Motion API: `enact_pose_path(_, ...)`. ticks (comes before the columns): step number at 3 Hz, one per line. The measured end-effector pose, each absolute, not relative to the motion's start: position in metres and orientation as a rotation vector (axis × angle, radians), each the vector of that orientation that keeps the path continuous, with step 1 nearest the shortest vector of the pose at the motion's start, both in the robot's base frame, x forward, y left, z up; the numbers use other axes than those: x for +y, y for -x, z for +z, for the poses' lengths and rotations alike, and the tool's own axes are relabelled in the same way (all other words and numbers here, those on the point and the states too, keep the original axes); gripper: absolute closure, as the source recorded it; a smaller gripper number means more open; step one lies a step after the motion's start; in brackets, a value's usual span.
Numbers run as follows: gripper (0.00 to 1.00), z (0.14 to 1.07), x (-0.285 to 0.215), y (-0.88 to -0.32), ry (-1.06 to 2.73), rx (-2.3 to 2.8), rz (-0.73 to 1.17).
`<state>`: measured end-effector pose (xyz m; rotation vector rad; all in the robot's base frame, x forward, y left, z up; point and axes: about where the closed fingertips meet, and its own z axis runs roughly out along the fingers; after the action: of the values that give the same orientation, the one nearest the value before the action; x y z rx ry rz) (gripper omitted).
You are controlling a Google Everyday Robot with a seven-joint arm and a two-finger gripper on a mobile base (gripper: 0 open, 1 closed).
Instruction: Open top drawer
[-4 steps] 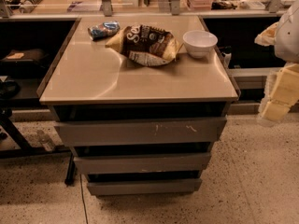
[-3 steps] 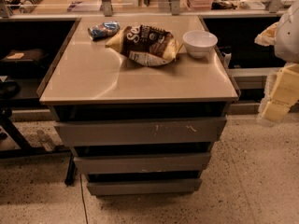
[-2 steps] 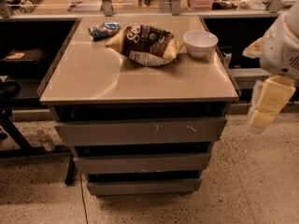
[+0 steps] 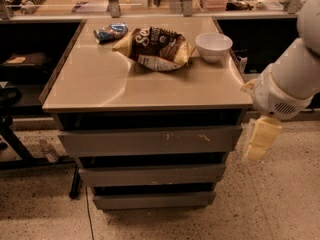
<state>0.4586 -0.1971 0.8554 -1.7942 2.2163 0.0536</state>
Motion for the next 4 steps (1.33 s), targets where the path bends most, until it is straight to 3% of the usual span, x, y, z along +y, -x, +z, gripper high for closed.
enact_pose_path(2,0.0,0.799,-0.189,-0.448,1.741,2.032,0.026)
enact_pose_path(4,0.0,0.807,-0.191,-0.46,1.71,1.993,-0.036)
